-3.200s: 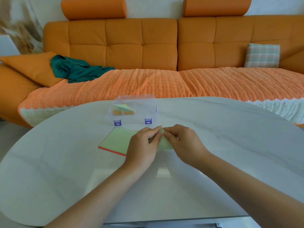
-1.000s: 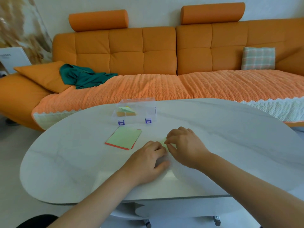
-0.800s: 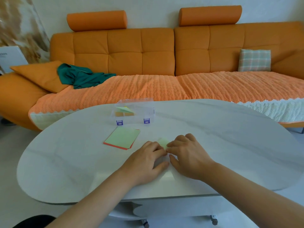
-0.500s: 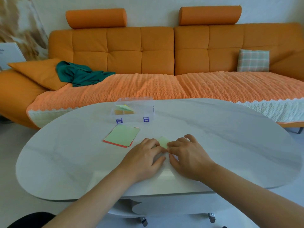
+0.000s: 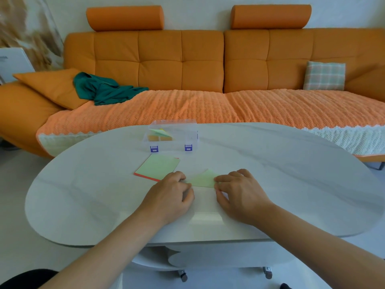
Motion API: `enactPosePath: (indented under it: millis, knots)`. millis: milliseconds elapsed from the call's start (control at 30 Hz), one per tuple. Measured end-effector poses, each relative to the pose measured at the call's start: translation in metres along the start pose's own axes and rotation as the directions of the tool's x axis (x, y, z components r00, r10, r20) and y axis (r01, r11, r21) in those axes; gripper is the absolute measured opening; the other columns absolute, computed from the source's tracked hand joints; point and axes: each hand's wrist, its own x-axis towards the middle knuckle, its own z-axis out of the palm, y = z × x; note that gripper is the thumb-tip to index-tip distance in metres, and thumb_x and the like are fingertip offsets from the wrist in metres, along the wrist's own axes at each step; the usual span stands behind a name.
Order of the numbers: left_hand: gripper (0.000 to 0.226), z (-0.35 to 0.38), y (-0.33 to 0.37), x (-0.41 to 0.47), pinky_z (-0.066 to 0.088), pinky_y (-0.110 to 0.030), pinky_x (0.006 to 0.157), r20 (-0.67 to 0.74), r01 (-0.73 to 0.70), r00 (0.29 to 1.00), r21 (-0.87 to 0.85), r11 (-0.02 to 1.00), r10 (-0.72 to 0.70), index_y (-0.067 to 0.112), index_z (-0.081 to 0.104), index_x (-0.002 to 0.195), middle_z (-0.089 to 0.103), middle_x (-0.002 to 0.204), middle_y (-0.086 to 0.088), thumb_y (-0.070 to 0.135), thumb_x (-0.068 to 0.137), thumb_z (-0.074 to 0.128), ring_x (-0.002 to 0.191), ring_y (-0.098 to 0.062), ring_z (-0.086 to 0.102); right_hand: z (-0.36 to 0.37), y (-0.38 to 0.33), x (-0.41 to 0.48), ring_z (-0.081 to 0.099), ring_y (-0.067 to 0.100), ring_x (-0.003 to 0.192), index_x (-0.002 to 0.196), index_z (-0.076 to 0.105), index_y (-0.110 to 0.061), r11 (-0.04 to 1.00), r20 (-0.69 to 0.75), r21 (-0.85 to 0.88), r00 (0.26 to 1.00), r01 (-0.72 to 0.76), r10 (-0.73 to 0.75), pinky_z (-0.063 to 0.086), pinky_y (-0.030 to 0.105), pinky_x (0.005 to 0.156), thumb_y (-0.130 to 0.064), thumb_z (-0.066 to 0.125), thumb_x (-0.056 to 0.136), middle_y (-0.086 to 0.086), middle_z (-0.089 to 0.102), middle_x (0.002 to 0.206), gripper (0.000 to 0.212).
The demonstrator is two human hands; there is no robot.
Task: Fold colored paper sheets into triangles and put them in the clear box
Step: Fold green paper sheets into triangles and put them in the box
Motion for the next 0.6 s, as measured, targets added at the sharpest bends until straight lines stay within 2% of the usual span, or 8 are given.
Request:
enactPosePath:
  millis: [100, 233, 333, 400, 433, 500, 567, 600]
  knots:
    - [0.034, 0.001, -0.002, -0.003, 0.056, -0.036, 0.073, -0.018, 0.008, 1.000, 0.027, 1.000, -0.008, 0.007, 0.077, 0.089, 0.068, 0.104, 0.002, 0.025, 0.094, 0.048, 0.098, -0.016, 0.062, 0.001, 0.001, 0.000, 0.064, 0.016, 0.081, 0.074, 0.073, -0.029, 1.000, -0.022, 0.016, 1.000, -0.001, 0.002, 0.046, 0.032, 0.080, -0.034, 0.040, 0.090, -0.013, 0.074, 0.109, 0.037]
    - [0.027, 0.000, 0.001, -0.003, 0.056, -0.038, 0.083, -0.020, 0.060, 0.998, 0.011, 0.998, -0.059, 0.003, 0.076, 0.094, 0.070, 0.108, -0.004, 0.015, 0.094, 0.052, 0.103, -0.018, 0.062, 0.003, 0.003, 0.000, 0.064, 0.016, 0.081, 0.073, 0.071, -0.028, 0.999, -0.027, 0.043, 1.000, 0.002, -0.001, 0.046, 0.031, 0.079, -0.031, 0.046, 0.088, -0.014, 0.074, 0.108, 0.029]
    - [0.030, 0.001, 0.004, -0.001, 0.053, -0.036, 0.091, -0.009, 0.160, 0.987, -0.007, 0.987, -0.160, 0.004, 0.072, 0.102, 0.067, 0.117, -0.003, 0.017, 0.097, 0.045, 0.108, -0.018, 0.062, 0.004, 0.007, 0.002, 0.065, 0.017, 0.082, 0.075, 0.072, -0.026, 0.998, -0.023, 0.064, 1.000, 0.015, -0.014, 0.047, 0.034, 0.080, -0.029, 0.049, 0.087, -0.012, 0.073, 0.108, 0.026]
    - [0.031, 0.001, 0.007, 0.000, 0.049, -0.034, 0.098, -0.020, 0.194, 0.981, -0.024, 0.981, -0.195, 0.005, 0.068, 0.110, 0.062, 0.132, -0.003, 0.019, 0.097, 0.043, 0.122, -0.019, 0.057, 0.005, 0.010, 0.006, 0.066, 0.017, 0.083, 0.076, 0.072, -0.025, 0.997, -0.021, 0.077, 1.000, 0.024, -0.023, 0.047, 0.034, 0.081, -0.027, 0.050, 0.087, -0.012, 0.074, 0.108, 0.025]
    - [0.033, 0.000, 0.008, 0.000, 0.044, -0.032, 0.105, -0.041, 0.175, 0.983, -0.034, 0.984, -0.176, 0.005, 0.065, 0.119, 0.055, 0.143, -0.003, 0.020, 0.098, 0.044, 0.132, -0.018, 0.049, 0.006, 0.011, 0.008, 0.066, 0.017, 0.083, 0.076, 0.072, -0.024, 0.996, -0.018, 0.084, 1.000, 0.027, -0.025, 0.047, 0.034, 0.081, -0.026, 0.051, 0.086, -0.012, 0.074, 0.107, 0.024]
    - [0.044, -0.004, 0.012, 0.004, 0.027, -0.024, 0.116, -0.073, 0.047, 0.996, -0.037, 0.998, -0.050, 0.006, 0.053, 0.139, 0.042, 0.155, -0.002, 0.021, 0.099, 0.045, 0.144, -0.014, 0.033, 0.007, 0.013, 0.014, 0.067, 0.018, 0.084, 0.077, 0.072, -0.023, 0.995, -0.007, 0.091, 0.999, 0.032, -0.031, 0.046, 0.035, 0.082, -0.025, 0.052, 0.085, -0.012, 0.073, 0.106, 0.022]
    - [0.048, -0.008, 0.017, 0.010, 0.012, -0.012, 0.117, -0.026, -0.080, 0.997, -0.064, 0.995, 0.079, 0.009, 0.049, 0.145, 0.040, 0.157, 0.001, 0.024, 0.101, 0.043, 0.146, -0.010, 0.029, 0.009, 0.012, 0.019, 0.067, 0.019, 0.084, 0.079, 0.074, -0.023, 0.994, 0.000, 0.101, 0.999, 0.041, -0.041, 0.046, 0.038, 0.082, -0.024, 0.053, 0.085, -0.011, 0.074, 0.105, 0.022]
    - [0.047, -0.008, 0.018, 0.013, 0.010, -0.010, 0.116, 0.026, -0.093, 0.995, -0.096, 0.991, 0.096, 0.011, 0.049, 0.146, 0.040, 0.157, 0.004, 0.026, 0.102, 0.043, 0.145, -0.007, 0.028, 0.009, 0.012, 0.021, 0.068, 0.019, 0.084, 0.081, 0.075, -0.023, 0.993, -0.009, 0.108, 0.999, 0.048, -0.047, 0.047, 0.039, 0.081, -0.024, 0.055, 0.085, -0.010, 0.074, 0.105, 0.021]
